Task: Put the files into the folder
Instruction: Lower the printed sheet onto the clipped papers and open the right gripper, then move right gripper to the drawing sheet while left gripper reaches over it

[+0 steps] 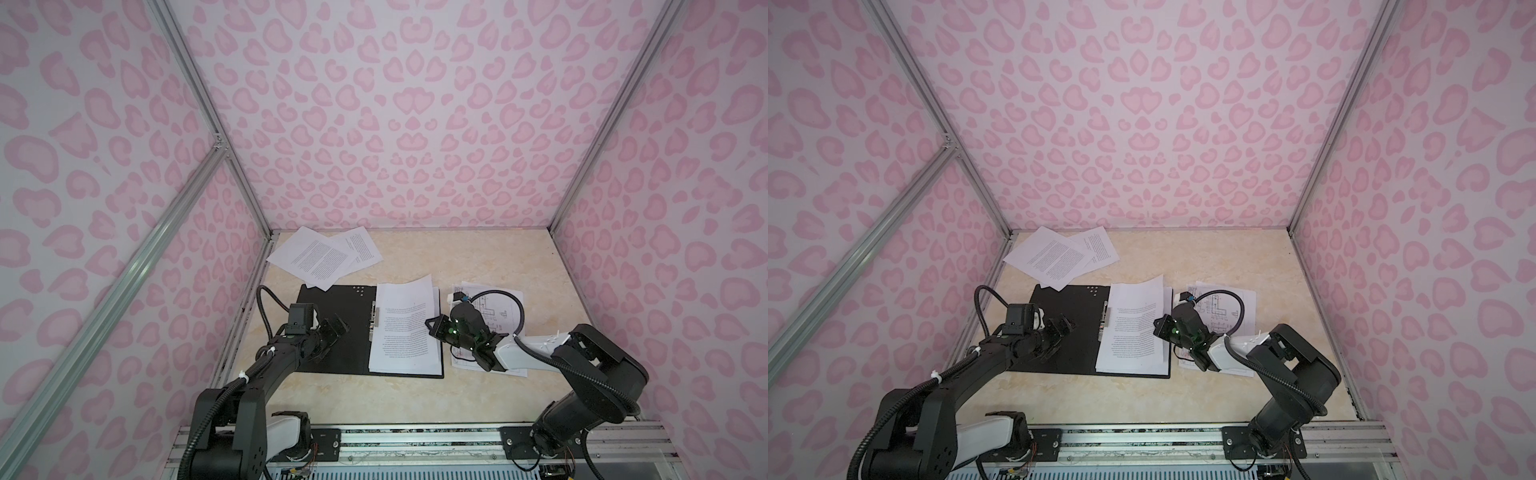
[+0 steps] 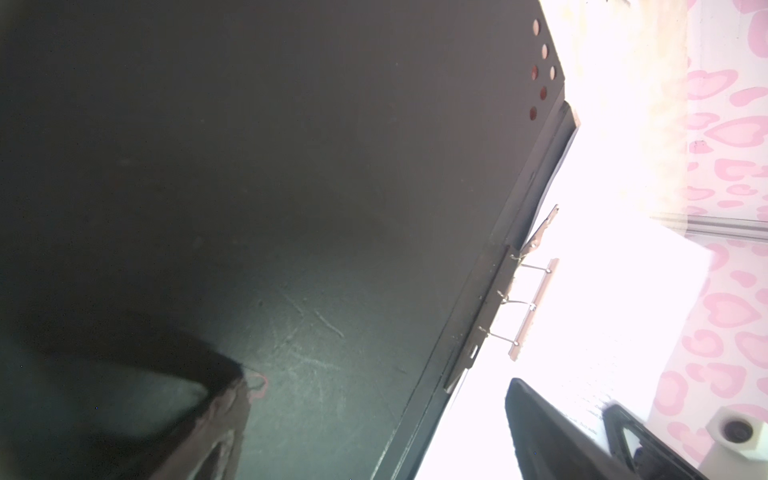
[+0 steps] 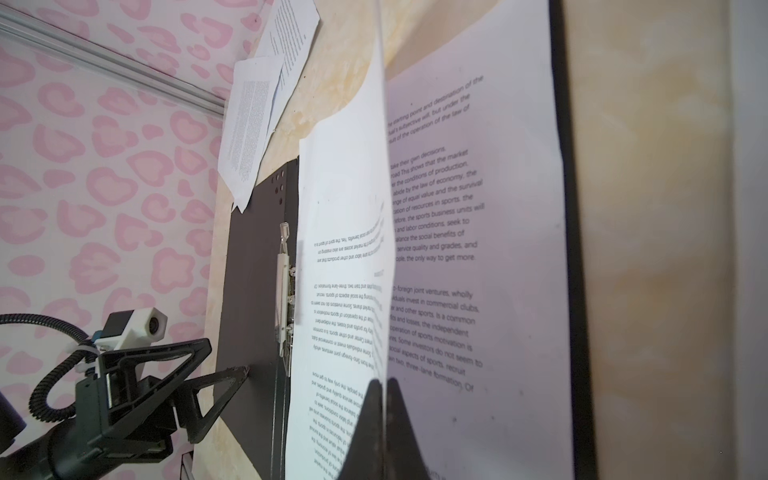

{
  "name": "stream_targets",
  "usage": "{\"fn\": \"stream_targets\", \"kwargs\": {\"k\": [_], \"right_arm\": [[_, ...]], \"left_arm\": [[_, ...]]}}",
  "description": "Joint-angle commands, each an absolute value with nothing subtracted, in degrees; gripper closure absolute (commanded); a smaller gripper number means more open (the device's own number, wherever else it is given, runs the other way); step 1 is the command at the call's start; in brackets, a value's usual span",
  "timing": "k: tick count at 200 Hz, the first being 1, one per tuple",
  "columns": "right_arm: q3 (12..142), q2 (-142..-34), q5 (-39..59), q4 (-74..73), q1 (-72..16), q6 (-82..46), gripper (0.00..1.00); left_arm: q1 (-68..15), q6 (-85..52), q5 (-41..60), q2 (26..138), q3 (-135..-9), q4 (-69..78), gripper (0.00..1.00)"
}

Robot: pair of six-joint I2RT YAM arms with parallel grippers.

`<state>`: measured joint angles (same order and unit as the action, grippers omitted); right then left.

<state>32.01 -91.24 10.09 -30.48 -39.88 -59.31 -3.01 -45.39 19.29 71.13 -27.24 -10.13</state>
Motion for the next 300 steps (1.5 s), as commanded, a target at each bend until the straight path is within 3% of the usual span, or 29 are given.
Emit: {"fn": "stream_targets", "kwargs": {"k": [1,102,140,169,199,221,260,279,300], "right_arm": [[31.86,-90.93,8.10,-29.08,-40.03,-58.94,0.97],[31.07,-91.28,6.69,-29.62,-41.92,-61.05,0.90],[30.68,-91.15,6.07,-29.66,-42.01,-61.70,0.77],[31.24,-90.10,4.56,-26.66,-42.01,-61.22,0.50],[33.95,-85.69,-0.46,-13.54,-41.12,-59.39,0.03],[37.19,-82.10,-3.77,-0.36,-38.50,-58.43,0.03],[36.98,-75.24,-1.37,7.97,-27.39,-51.13,0.03],[37.87,-74.04,7.62,11.09,-14.71,-44.12,0.03],[40.70,-74.10,8.14,15.15,-4.70,-37.23,0.03]], "left_arm": [[-2.97,-46.21,15.93,71.97,-26.62,-18.22,0.02],[-2.98,-46.75,16.08,72.16,-26.70,-18.14,0.02],[-2.99,-46.70,16.30,72.07,-26.79,-18.11,0.02],[-2.99,-46.91,16.19,72.07,-27.12,-18.12,0.03],[-2.94,-47.45,16.94,72.42,-27.60,-17.93,0.03],[-2.99,-47.31,17.57,71.45,-28.03,-17.61,0.02],[-4.10,-44.44,20.81,67.16,-33.16,-20.16,0.02],[-9.56,-42.85,19.05,64.10,-38.03,-23.24,0.02],[-19.69,-42.07,16.82,65.12,-44.94,-24.52,0.02]]}}
